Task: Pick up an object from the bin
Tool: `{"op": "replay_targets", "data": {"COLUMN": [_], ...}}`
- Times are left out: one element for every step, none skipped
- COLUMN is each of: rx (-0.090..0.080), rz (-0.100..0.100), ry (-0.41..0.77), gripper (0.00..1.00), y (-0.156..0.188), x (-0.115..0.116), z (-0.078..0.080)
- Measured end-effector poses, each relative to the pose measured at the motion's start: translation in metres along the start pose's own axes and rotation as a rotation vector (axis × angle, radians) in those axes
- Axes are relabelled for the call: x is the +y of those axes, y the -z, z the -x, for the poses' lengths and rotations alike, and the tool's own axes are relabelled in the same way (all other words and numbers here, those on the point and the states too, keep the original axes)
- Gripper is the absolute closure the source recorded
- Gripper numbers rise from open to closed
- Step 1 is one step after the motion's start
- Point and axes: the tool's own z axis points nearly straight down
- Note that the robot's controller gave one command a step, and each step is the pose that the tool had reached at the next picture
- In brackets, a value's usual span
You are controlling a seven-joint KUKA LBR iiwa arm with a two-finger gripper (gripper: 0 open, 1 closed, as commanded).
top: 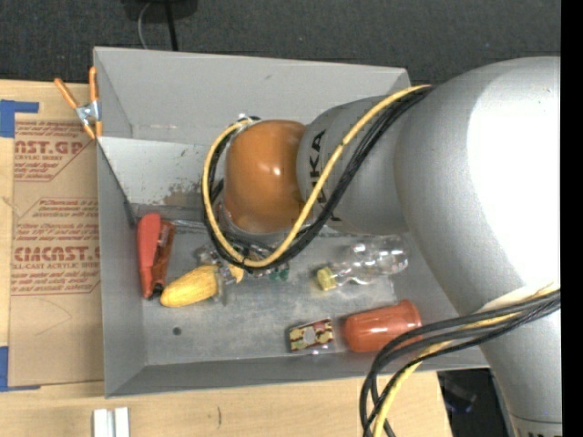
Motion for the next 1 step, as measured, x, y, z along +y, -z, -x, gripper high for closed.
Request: {"op": "replay_targets", "data": {"rx": [0.006], "rz": [0.001], "ry": [0.000], "gripper": [1.00], "y": [0.0102], "x": [0.0005], "z": [-0.0015]}}
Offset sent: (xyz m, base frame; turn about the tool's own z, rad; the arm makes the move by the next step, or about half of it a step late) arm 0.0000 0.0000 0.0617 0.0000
